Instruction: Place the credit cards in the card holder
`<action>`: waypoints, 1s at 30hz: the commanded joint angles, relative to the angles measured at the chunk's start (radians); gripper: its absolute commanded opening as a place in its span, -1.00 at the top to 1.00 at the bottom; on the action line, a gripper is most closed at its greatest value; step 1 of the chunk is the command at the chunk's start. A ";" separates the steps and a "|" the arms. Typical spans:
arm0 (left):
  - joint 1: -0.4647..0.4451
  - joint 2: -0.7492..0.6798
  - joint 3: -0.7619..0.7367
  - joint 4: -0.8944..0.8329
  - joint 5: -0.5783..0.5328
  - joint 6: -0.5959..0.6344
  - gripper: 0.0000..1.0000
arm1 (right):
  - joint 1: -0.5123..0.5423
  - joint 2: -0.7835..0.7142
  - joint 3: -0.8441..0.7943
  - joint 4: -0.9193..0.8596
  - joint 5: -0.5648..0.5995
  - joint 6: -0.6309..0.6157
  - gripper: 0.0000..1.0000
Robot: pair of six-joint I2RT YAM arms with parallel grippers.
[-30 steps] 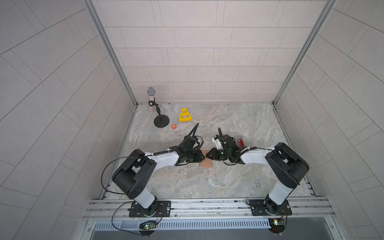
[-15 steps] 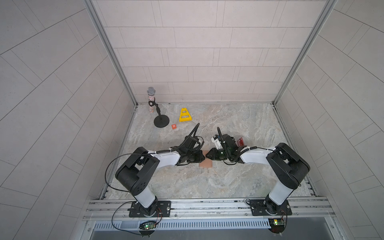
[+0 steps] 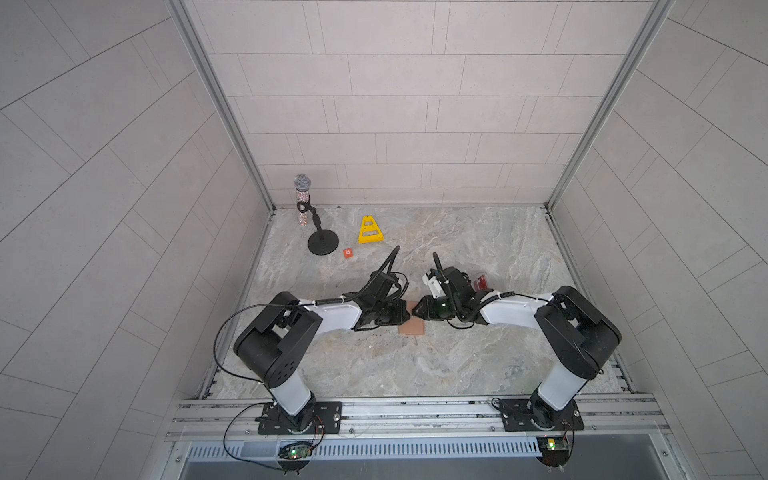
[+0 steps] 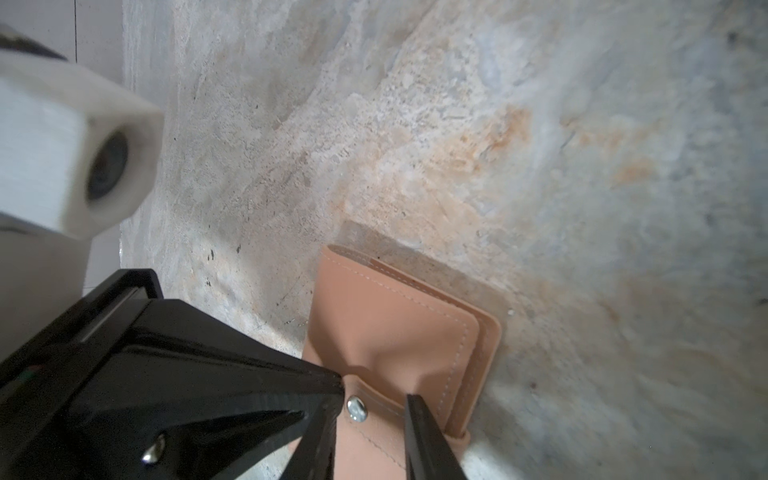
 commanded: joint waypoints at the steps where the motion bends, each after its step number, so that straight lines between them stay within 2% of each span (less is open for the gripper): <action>1: -0.004 0.025 0.002 -0.003 0.013 0.000 0.88 | 0.001 -0.013 0.009 -0.105 0.029 -0.025 0.37; 17: -0.004 0.016 -0.009 0.009 0.029 -0.011 0.93 | 0.003 -0.012 0.032 -0.169 0.034 -0.061 0.43; 25: -0.004 0.031 -0.005 0.028 0.065 -0.011 0.87 | 0.006 -0.009 0.060 -0.213 0.042 -0.080 0.27; 30: -0.005 0.038 -0.005 0.043 0.074 -0.018 0.86 | 0.006 -0.002 0.073 -0.233 0.052 -0.089 0.29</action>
